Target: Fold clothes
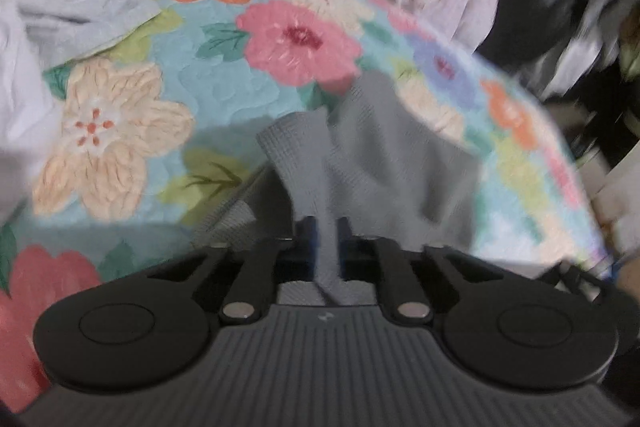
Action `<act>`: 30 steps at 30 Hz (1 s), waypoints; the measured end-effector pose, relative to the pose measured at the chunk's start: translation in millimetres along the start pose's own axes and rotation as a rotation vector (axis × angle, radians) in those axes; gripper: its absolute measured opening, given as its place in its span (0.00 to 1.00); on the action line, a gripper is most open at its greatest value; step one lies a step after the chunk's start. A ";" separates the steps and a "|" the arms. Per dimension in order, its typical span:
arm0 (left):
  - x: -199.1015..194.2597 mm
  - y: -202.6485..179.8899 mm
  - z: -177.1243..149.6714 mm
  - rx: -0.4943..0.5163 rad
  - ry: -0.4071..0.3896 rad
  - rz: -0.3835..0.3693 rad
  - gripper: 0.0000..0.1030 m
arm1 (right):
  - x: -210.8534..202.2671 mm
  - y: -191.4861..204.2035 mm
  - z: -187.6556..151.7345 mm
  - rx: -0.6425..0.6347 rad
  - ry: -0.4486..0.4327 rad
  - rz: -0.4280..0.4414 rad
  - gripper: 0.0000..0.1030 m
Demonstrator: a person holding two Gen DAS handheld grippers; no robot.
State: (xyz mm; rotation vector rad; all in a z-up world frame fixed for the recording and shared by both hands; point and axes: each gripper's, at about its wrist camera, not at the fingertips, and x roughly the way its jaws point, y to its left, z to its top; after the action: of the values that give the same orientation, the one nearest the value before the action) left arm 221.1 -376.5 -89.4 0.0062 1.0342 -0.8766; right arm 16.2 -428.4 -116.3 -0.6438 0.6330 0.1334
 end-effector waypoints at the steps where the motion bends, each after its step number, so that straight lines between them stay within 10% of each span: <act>1: 1.6 -2.6 0.7 0.024 -0.011 0.011 0.00 | 9.5 0.9 0.6 -0.022 0.010 -0.005 0.50; 4: 3.1 -8.4 4.2 0.074 -0.057 0.026 0.00 | 26.8 -22.4 1.3 0.128 0.016 0.123 0.02; 11: -5.8 -16.8 32.6 0.092 -0.204 -0.032 0.00 | 27.5 -135.6 -27.1 0.817 -0.077 0.179 0.02; 19: -6.6 -35.4 58.3 0.108 -0.305 -0.073 0.04 | 35.3 -168.6 -76.7 1.119 0.003 0.021 0.03; 24: 6.4 -22.7 50.1 0.107 -0.221 -0.034 0.04 | 52.8 -179.2 -109.3 1.291 0.011 0.022 0.06; 30: 33.2 -24.8 32.8 0.242 -0.081 0.023 0.08 | 51.0 -182.0 -113.1 1.301 0.046 -0.074 0.36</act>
State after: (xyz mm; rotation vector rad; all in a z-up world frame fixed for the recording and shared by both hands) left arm 236.8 -426.9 -87.0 0.1846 0.8468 -0.9685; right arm 55.4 -645.1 -122.1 0.5891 0.6015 -0.3547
